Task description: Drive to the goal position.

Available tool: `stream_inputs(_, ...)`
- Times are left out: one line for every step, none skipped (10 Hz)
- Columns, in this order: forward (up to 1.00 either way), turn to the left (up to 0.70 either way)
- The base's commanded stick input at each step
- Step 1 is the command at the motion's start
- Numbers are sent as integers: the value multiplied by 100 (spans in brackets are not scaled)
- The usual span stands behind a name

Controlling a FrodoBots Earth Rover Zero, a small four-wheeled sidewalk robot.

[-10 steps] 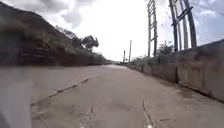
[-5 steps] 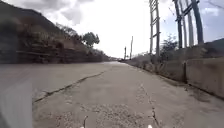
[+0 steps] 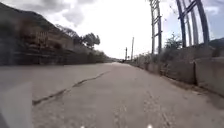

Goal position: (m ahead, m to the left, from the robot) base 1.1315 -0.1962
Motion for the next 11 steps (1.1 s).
stream_inputs(70,0)
stream_inputs(70,0)
stream_inputs(70,0)
stream_inputs(70,0)
stream_inputs(70,-8)
stream_inputs(70,-19)
stream_inputs(70,-28)
stream_inputs(70,-28)
stream_inputs(70,-28)
stream_inputs(70,-20)
stream_inputs(70,-9)
